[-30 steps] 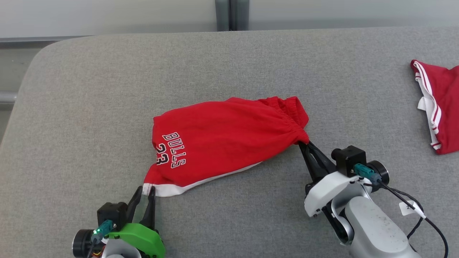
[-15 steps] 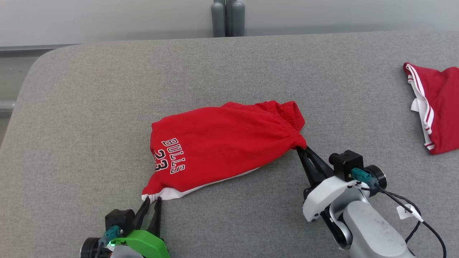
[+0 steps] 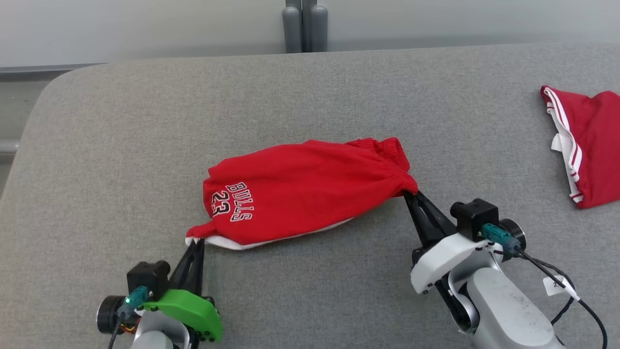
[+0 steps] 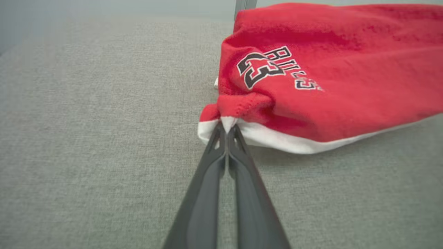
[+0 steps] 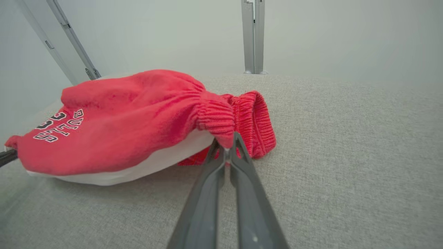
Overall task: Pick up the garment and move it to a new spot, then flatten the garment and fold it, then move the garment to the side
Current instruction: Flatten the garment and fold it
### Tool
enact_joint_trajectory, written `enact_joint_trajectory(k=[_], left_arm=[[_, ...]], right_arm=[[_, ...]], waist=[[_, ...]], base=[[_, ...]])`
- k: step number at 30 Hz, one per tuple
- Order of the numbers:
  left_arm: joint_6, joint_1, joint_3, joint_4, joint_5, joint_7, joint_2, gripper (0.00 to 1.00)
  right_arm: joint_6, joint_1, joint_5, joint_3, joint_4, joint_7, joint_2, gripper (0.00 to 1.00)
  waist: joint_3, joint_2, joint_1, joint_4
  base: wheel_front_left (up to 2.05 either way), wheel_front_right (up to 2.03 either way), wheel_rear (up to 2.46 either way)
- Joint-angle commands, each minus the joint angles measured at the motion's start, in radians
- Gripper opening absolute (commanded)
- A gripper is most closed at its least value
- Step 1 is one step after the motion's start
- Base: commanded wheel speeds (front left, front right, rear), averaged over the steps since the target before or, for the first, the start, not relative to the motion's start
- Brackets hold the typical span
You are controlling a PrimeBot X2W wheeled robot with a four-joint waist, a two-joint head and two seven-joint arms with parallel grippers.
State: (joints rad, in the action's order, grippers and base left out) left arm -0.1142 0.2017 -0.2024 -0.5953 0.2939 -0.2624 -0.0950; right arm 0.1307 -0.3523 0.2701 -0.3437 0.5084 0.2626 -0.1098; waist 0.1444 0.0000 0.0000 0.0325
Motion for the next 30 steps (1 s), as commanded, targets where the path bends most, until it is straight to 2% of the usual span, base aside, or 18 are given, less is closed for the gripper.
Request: enact_joint_trajectory(k=[1, 9, 17, 25, 30], left_arm=[[-0.004, -0.014, 0.009, 0.041, -0.012, -0.002, -0.009, 0.0], [-0.012, -0.056, 0.022, 0.318, -0.004, -0.001, -0.024, 0.0], [-0.015, -0.062, 0.011, 0.599, 0.06, 0.014, -0.058, 0.0], [-0.006, -0.046, 0.034, 0.929, 0.121, 0.122, -0.101, 0.0], [-0.002, 0.007, 0.035, 1.032, 0.132, 0.21, -0.128, 0.0]], right_arm=[[0.0, 0.017, 0.013, 0.011, -0.019, 0.003, -0.006, 0.0], [0.0, 0.045, 0.048, 0.085, -0.19, 0.003, -0.045, 0.0], [0.0, 0.088, 0.087, 0.175, -0.446, 0.003, -0.09, 0.0], [0.0, 0.148, 0.071, 0.238, -0.728, -0.037, -0.114, 0.0], [0.0, 0.15, 0.072, 0.243, -0.841, -0.108, -0.124, 0.0]], waist=[[-0.003, 0.0, 0.0, 0.001], [-0.042, 0.0, 0.0, -0.006], [-0.103, 0.0, 0.0, -0.044], [-0.155, 0.0, 0.0, -0.095], [-0.15, 0.0, 0.0, -0.109]], base=[[0.0, 0.0, 0.0], [0.0, 0.0, 0.0], [0.0, 0.0, 0.0], [0.0, 0.0, 0.0], [0.0, 0.0, 0.0]])
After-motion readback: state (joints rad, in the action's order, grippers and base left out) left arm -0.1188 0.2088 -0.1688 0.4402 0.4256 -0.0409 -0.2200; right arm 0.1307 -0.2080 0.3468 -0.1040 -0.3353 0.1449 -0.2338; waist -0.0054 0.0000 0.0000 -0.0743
